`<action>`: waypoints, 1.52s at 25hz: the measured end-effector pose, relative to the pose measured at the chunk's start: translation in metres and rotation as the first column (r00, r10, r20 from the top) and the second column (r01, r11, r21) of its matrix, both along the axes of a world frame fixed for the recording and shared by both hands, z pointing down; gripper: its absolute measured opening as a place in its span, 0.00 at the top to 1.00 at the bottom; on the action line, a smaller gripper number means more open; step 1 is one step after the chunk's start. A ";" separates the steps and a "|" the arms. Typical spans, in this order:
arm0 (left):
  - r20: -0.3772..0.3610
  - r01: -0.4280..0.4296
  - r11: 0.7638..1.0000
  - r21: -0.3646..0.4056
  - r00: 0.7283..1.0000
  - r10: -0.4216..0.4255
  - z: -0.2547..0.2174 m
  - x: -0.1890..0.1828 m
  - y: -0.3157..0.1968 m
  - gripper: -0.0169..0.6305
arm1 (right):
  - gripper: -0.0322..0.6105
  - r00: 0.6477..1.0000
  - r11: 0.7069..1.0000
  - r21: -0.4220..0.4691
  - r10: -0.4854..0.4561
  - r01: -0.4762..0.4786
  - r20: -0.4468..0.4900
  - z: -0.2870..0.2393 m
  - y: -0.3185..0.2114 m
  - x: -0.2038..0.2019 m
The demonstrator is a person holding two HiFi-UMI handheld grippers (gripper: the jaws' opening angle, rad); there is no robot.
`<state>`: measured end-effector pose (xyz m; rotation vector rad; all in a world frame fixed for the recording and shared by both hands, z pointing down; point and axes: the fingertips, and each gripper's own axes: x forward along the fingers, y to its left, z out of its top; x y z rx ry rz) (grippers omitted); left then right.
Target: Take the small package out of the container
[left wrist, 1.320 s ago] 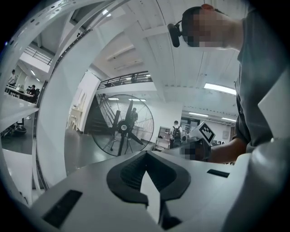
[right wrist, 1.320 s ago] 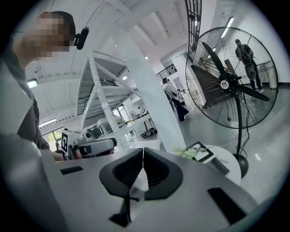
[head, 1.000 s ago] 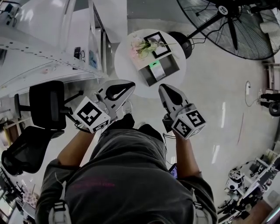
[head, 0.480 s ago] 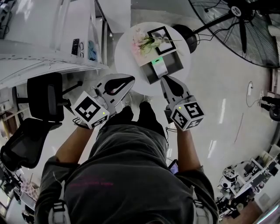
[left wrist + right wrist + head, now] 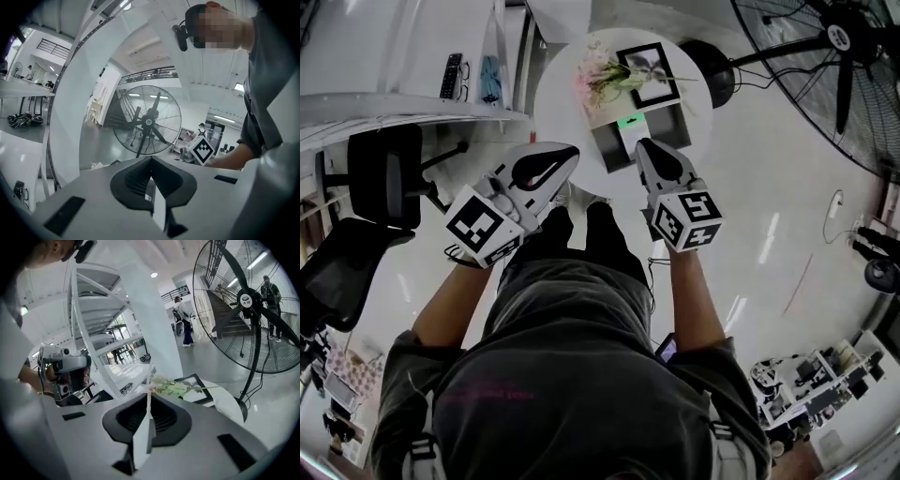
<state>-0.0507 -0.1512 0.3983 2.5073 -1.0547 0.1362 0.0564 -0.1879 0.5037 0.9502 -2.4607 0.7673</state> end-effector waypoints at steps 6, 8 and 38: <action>0.010 0.051 0.997 -0.050 0.999 -0.051 0.021 0.006 0.001 0.95 | 0.83 0.998 0.998 -0.050 -0.031 0.028 -0.062 0.049 -0.011 0.005; 0.015 0.062 0.996 -0.068 0.998 -0.061 0.027 0.006 0.002 0.95 | 0.80 0.995 0.997 -0.063 -0.044 0.039 -0.087 0.065 -0.012 0.005; -0.002 0.128 0.968 -0.215 0.991 -0.132 0.097 -0.017 0.022 0.95 | 0.40 0.850 0.972 -0.218 -0.192 0.094 -0.491 0.204 -0.023 0.009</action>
